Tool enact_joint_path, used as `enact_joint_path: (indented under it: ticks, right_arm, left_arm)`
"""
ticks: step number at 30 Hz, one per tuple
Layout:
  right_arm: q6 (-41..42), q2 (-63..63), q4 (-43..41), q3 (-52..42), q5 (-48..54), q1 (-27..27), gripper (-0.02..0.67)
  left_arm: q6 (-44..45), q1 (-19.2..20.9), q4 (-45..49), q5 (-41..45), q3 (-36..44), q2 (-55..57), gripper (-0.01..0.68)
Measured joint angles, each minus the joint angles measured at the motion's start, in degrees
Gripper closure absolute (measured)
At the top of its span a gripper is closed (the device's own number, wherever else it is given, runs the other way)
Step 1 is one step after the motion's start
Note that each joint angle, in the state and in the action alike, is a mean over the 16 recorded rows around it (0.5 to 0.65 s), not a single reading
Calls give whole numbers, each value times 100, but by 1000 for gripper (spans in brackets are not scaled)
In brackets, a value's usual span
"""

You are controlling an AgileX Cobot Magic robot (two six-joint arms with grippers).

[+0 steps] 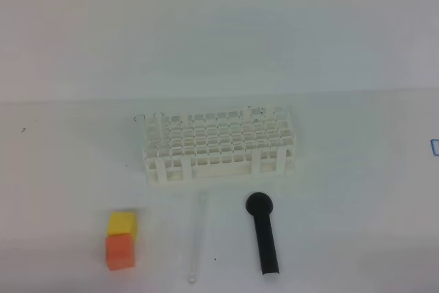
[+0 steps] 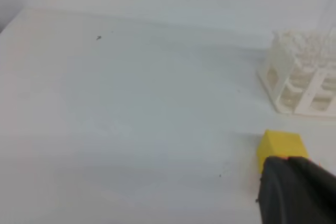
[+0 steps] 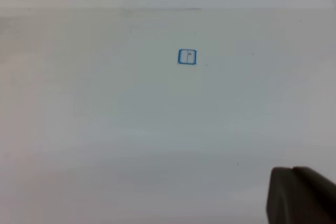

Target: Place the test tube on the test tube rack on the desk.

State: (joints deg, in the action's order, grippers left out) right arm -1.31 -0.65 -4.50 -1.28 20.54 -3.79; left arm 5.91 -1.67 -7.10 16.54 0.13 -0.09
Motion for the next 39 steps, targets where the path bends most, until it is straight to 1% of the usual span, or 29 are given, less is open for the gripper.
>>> enact_joint_path:
  ticks: [9, 26, 30, 35, 39]
  right_arm:
    - [0, 0, 0, 0, 0, 0, 650]
    - [0, 0, 0, 0, 0, 0, 650]
    - [0, 0, 0, 0, 0, 0, 650]
    - [0, 0, 0, 0, 0, 0, 650]
    - [0, 0, 0, 0, 0, 0, 650]
  left_arm:
    - [-401, 0, -629, -611, -1, 0, 674]
    - [-1597, 0, -2424, -2572, -10, 0, 674]
    - [-1912, 0, -2735, -2912, -10, 0, 674]
    - [-2314, 0, -2955, -2835, -18, 2, 674]
    - [-2413, 0, -2789, -2263, -156, 4, 674]
